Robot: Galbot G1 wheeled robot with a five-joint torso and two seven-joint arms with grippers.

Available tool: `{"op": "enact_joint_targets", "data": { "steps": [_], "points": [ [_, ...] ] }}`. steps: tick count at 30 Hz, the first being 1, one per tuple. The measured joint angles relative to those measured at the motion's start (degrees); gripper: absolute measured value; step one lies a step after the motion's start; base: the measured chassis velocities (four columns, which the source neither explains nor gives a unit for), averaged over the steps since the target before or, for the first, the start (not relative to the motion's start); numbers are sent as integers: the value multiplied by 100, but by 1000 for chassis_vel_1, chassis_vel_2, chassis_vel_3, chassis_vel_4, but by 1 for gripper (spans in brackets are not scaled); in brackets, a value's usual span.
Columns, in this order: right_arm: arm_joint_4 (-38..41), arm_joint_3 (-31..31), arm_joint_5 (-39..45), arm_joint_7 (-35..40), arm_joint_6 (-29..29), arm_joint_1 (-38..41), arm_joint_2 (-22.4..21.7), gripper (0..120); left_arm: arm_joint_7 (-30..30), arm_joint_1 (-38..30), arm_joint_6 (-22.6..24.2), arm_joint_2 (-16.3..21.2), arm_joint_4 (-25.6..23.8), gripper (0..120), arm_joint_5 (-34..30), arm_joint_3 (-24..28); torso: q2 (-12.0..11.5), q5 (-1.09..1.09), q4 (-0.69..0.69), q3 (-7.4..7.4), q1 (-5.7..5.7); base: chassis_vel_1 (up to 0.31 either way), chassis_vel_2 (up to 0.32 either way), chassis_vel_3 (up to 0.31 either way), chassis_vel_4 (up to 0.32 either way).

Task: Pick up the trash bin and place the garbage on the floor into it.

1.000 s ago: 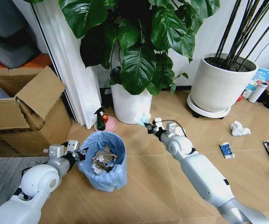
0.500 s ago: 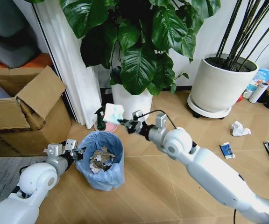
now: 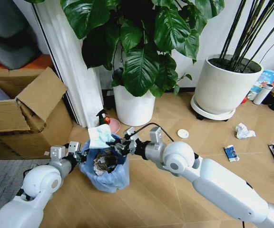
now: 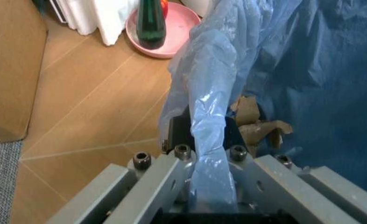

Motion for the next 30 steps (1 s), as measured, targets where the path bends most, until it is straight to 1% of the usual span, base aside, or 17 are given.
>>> {"op": "enact_joint_targets", "data": {
  "steps": [1, 4, 5, 7, 8, 9, 11, 12, 14, 15, 17, 19, 22, 24, 26, 27, 30],
  "points": [
    [0, 0, 0, 0, 0, 0, 0, 38, 0, 0, 0, 0, 0, 0, 0, 0, 0, 0, 0, 0, 0, 0, 0, 0, 0],
    [-110, -68, -21, -5, -86, 62, 85, 52, -4, -44, 1, -14, 7, 0, -3, -4, 0, 0, 0, 0, 0, 0, 0, 0, 0],
    [-110, -68, -21, -5, -86, 62, 85, 52, -4, -44, 1, -14, 7, 0, -3, -4, 0, 0, 0, 0, 0, 0, 0, 0, 0],
    [-156, -117, -37, -7, -87, 87, 118, 61, -4, -52, 1, -17, 11, 0, -5, -11, 0, 0, 0, 0, 0, 0, 0, 0, 0],
    [-190, -160, -51, -8, -84, 98, 146, 68, -4, -53, 1, -20, 13, 0, -5, -18, 0, 0, 0, 0, 0, 0, 0, 0, 0],
    [-190, -160, -51, -8, -84, 98, 146, 68, -4, -53, 1, -20, 13, 0, -5, -18, 0, 0, 0, 0, 0, 0, 0, 0, 0],
    [-235, -203, -69, -8, -69, 103, 200, 79, -4, -60, 2, -21, 19, 0, -6, -33, 0, 0, 0, 0, 0, 0, 0, 0, 0],
    [-235, -203, -69, -8, -69, 103, 200, 79, -4, -60, 2, -21, 19, 0, -6, -33, 0, 0, 0, 0, 0, 0, 0, 0, 0],
    [-280, -214, -86, -4, -35, 103, 263, 87, -3, -70, 1, -22, 24, 0, -11, -40, 0, 0, 0, 0, 0, 0, 0, 0, 0],
    [-280, -214, -86, -4, -35, 103, 263, 87, -3, -70, 1, -22, 24, 0, -11, -40, 0, 0, 0, 0, 0, 0, 0, 0, 0],
    [-336, -202, -117, 80, 90, 107, 357, 97, -2, -80, 1, -37, 27, 0, -13, -48, 0, 0, 0, 0, 0, 0, 0, 0, 0],
    [-353, -178, -128, 128, 147, 108, 385, 98, -2, -80, 2, -49, 27, 0, -14, -54, 0, 0, 0, 0, 0, 0, 0, 0, 0],
    [-471, 68, -461, 257, 470, 66, 446, 100, -2, -53, 2, -117, 27, 0, -10, -97, 0, 0, 1, 0, 0, 0, 0, 0, 0],
    [-497, 121, -546, 260, 514, 49, 441, 100, -3, -46, 2, -130, 28, 0, -7, -106, 0, 0, 1, 1, 0, 0, 0, 0, 0],
    [-614, 456, -1000, 291, 615, -71, 342, 100, -3, -21, 2, -199, 14, 0, 12, -146, 0, 0, 0, 0, 0, 0, 0, 0, 0],
    [-614, 456, -1000, 291, 615, -71, 342, 100, -3, -21, 2, -199, 14, 0, 12, -146, 0, 0, 0, 0, 0, 0, 0, 0, 0],
    [-670, 941, -1345, 371, 646, -340, 184, 100, -2, 15, 1, -292, -30, 0, 34, -178, 0, 1, -2, 0, 0, 0, 0, 0, 0]
  ]
}}
